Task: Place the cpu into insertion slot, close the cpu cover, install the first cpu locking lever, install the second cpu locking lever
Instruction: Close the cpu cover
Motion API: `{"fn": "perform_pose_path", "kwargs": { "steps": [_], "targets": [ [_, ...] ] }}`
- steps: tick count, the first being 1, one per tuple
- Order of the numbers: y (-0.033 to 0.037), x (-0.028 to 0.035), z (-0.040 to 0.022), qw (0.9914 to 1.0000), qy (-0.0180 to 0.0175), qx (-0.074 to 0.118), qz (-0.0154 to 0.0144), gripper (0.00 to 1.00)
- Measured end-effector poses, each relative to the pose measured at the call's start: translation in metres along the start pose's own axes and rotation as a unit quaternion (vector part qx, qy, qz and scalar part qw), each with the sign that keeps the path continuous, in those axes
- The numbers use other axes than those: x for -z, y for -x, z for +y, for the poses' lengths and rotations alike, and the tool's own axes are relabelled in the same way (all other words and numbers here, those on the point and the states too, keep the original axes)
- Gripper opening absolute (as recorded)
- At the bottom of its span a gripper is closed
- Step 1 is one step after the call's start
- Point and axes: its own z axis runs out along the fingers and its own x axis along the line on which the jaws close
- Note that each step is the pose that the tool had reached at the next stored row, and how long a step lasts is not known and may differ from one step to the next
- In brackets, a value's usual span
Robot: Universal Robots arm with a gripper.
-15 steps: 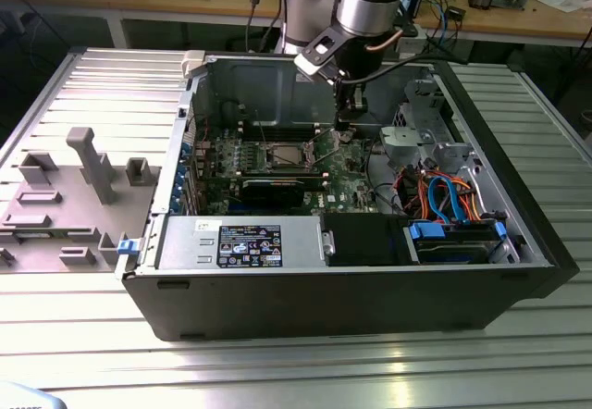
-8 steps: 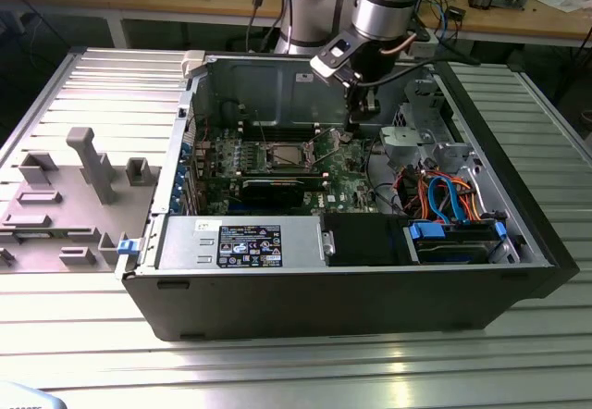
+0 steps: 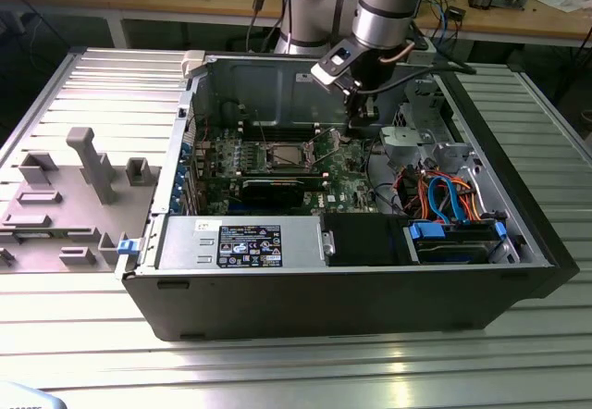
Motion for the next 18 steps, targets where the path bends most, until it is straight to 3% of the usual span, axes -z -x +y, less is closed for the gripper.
{"fn": "perform_pose_path", "kwargs": {
  "steps": [4,10,15,18],
  "targets": [
    [-0.0002,-0.0006,-0.0036,1.00000,0.0000,0.000,0.0000,0.11],
    [-0.0015,-0.0016,-0.0273,0.99999,0.0034,0.000,0.0002,0.11],
    [-0.0020,-0.0017,-0.0376,0.99999,0.0036,0.000,0.0000,0.11],
    [-0.0022,-0.0018,-0.0406,0.99999,0.0037,0.000,0.0000,0.11]
  ]
}}
